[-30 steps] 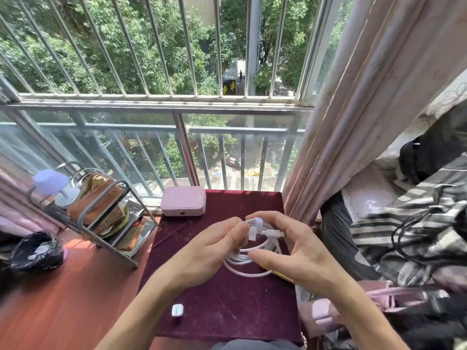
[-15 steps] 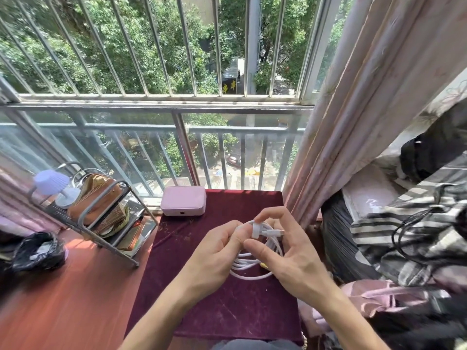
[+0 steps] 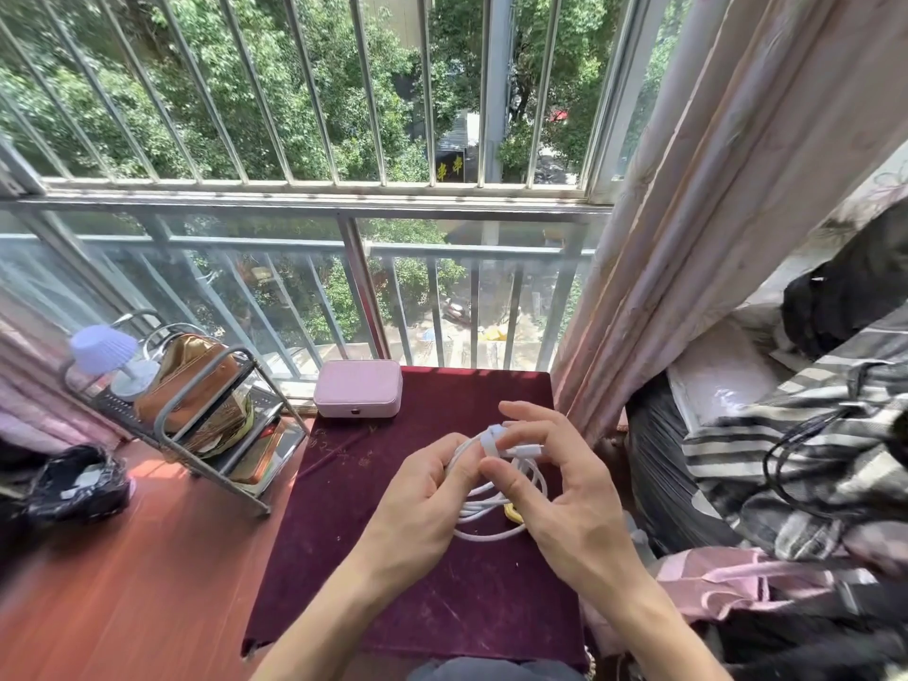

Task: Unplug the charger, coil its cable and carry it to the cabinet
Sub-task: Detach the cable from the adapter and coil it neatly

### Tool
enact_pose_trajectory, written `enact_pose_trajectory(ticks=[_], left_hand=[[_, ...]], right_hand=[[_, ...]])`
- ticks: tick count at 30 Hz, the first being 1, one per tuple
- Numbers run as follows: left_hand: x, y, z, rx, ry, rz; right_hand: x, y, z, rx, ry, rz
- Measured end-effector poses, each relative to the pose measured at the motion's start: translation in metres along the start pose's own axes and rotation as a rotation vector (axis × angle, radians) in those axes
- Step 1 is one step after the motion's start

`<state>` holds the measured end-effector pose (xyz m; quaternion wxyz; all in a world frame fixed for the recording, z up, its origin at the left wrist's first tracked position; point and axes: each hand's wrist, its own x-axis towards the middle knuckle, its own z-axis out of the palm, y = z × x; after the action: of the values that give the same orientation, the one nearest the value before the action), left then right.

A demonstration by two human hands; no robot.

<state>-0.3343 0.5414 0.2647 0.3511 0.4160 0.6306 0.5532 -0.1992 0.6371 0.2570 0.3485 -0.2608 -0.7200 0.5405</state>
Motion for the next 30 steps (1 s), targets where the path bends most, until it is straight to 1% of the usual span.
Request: enact_pose_trajectory(ticks=[3,5,10,14,18,22,26,30], left_hand=[[0.001,0.000,-0.001,0.058,-0.033,0.002],[0.001,-0.001,-0.003,0.052,-0.059,0.005],[0.004,-0.002,-0.010,-0.041,-0.087,-0.047],[0.005,0.002,-0.013,-0.025,-0.129,-0.069],[0.004,0.005,-0.015,0.039,-0.186,-0.046],[0.005,0.005,-0.017,0.096,-0.238,-0.050],[0.003,0.010,-0.019,0.162,-0.278,-0.033],[0.001,0.013,-0.019,0.267,-0.278,0.004]], right_hand=[[0.002,0.000,-0.004,0.024,-0.034,0.051],[0.004,-0.002,-0.007,0.050,-0.075,0.082],[0.002,-0.004,-0.015,0.076,-0.183,0.025],[0.006,-0.005,-0.019,0.049,-0.174,-0.037],[0.012,-0.006,-0.024,0.011,-0.148,-0.048],[0.015,-0.011,-0.025,0.042,-0.129,-0.005],[0.016,-0.010,-0.026,0.053,-0.150,0.057],[0.017,-0.009,-0.026,0.050,-0.155,0.102]])
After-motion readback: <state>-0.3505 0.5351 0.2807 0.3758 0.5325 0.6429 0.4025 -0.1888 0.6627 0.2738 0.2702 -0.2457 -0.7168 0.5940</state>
